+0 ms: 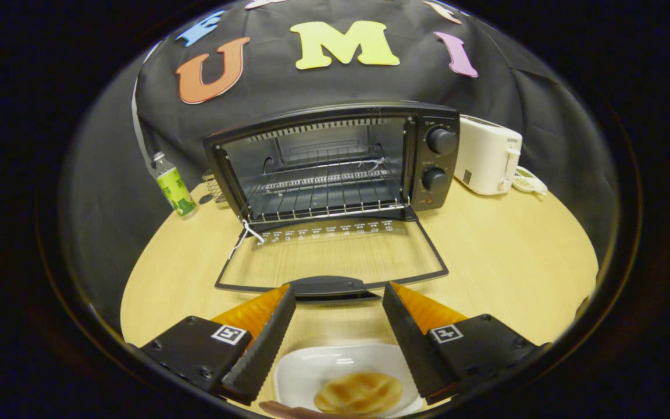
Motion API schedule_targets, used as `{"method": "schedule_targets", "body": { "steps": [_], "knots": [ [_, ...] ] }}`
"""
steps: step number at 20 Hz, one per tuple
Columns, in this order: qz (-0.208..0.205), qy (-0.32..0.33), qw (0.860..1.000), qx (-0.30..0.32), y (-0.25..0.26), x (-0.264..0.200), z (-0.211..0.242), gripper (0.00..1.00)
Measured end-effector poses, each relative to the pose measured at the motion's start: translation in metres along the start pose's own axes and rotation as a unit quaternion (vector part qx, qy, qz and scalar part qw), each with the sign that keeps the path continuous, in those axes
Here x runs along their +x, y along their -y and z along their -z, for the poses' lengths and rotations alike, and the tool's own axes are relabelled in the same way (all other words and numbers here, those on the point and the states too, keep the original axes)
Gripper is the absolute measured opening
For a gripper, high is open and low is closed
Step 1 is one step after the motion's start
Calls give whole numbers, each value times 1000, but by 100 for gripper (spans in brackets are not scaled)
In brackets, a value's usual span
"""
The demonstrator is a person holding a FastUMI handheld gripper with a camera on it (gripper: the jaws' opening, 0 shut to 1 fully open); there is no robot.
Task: Open the toaster oven, put the food inside, and close the toaster oven door.
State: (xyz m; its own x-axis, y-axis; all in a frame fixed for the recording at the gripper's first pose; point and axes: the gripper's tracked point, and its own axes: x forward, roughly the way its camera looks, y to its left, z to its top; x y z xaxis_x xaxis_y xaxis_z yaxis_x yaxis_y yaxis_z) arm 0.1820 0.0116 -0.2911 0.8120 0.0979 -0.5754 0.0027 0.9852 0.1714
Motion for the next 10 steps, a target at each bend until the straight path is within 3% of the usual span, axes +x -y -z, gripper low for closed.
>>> {"method": "schedule_targets", "body": {
  "steps": [10],
  "knots": [
    [-17,19,1000,-6,17,-65,52,99]
  ]
}}
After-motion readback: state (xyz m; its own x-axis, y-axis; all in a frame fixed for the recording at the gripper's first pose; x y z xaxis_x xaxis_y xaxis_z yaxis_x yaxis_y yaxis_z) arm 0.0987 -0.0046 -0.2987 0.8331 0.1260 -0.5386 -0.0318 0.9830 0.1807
